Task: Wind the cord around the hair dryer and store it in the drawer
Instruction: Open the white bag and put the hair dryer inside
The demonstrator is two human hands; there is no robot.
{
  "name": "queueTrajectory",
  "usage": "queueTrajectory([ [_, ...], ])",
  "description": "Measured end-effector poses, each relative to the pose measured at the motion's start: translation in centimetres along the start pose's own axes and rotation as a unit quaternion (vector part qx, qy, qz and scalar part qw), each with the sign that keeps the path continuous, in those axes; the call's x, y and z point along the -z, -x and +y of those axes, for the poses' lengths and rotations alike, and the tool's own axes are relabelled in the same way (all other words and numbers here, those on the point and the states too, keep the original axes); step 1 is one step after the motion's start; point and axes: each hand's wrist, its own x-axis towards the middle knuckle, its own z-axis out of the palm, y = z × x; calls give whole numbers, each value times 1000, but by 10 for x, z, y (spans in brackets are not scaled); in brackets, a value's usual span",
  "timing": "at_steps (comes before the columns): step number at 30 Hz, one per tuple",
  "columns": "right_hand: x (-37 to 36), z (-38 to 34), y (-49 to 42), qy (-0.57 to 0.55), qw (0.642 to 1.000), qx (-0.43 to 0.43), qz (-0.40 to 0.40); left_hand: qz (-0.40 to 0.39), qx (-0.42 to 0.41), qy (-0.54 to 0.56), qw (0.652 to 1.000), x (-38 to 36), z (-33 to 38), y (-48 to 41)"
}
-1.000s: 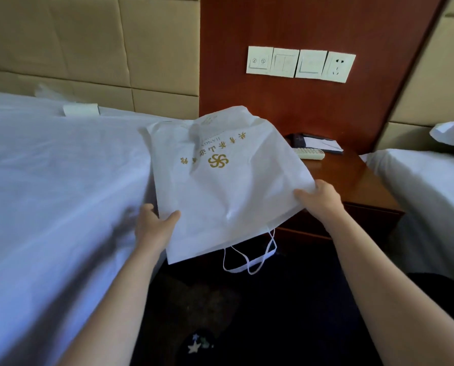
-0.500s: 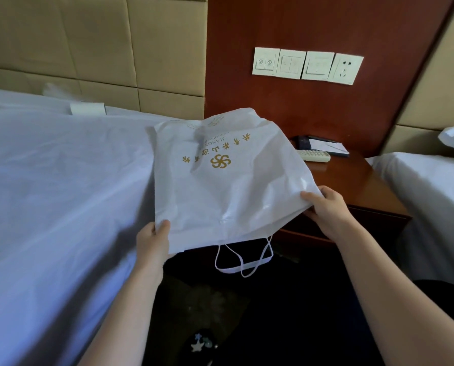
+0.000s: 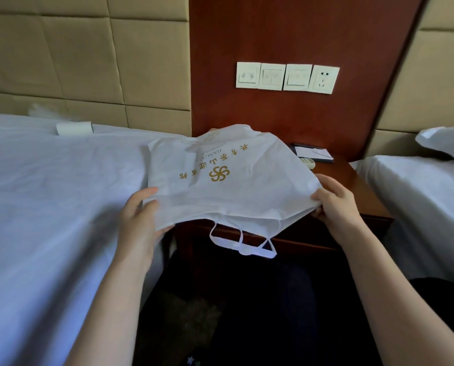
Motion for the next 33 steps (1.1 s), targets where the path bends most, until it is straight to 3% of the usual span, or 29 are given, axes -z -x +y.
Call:
queueTrajectory([
  [4,-6,-30,-6,-107,994,9,-15,-19,13,82,996,-24,26,-10],
  [9,-21,-55,-35,-283,953,-100,51,12,91,195,976,-41,43,-40],
  [13,-41,-78,-53,-336,932,-120,58,39,151,234,960,-56,46,-71],
  [16,-59,-104,-66,-354,927,-110,62,55,145,238,959,-67,53,-94],
  [24,-114,-126,-124,-198,978,-24,60,140,50,193,970,-88,63,-142],
  [33,-181,-98,-195,17,999,46,15,177,-44,-41,982,-97,33,-221],
])
